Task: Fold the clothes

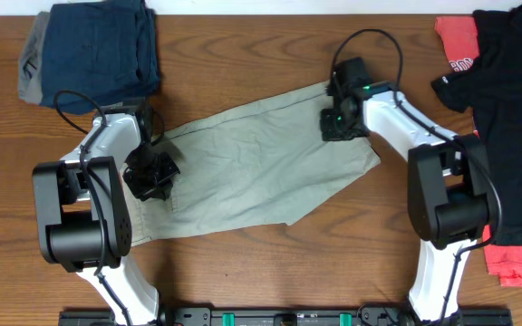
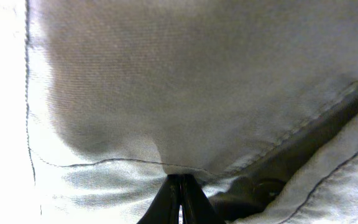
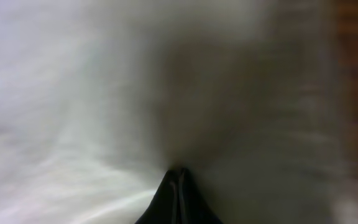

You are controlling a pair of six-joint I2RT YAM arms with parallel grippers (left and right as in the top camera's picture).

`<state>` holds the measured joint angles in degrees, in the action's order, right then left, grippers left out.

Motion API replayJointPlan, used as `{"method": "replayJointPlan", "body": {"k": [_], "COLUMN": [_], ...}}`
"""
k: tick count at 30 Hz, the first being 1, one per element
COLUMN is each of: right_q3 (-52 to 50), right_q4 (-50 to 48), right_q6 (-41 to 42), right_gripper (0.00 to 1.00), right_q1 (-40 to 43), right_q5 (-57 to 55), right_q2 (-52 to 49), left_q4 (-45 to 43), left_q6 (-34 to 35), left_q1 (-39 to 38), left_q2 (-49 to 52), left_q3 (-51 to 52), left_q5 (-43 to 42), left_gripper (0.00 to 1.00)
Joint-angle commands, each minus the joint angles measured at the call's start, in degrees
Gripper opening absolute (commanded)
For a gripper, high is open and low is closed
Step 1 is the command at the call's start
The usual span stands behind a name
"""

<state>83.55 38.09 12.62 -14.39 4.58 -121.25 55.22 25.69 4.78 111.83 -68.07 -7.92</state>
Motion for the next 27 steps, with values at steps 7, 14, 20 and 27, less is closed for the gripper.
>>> {"method": "replayJointPlan", "body": {"k": [7, 14, 20, 27], "right_q3": [1.22, 3.67, 3.65, -1.38], "right_q4": [3.80, 11.15, 18.64, 18.32], "right_q6": [3.43, 5.57, 5.53, 5.57], "right_gripper": [0.01, 0.01, 0.01, 0.01], "right_q1": [7.96, 9.33, 6.86, 2.67], "right_q5": [-8.46, -7.02, -4.24, -2.75], "right_q2": [0.20, 9.42, 14.88, 13.60], "left_q4": [-2.47, -2.14, -2.03, -1.92], "left_q6": [-0.13, -0.11, -0.13, -0.13], "left_q1": [0.57, 0.57, 0.57, 0.57], "left_q2": [2.71, 2.71, 2.71, 2.71], "left_q3": [1.57, 1.57, 1.57, 1.57], "left_q5": [4.52, 4.52, 4.07, 3.89], "left_gripper": [0.06, 0.06, 0.06, 0.06]}}
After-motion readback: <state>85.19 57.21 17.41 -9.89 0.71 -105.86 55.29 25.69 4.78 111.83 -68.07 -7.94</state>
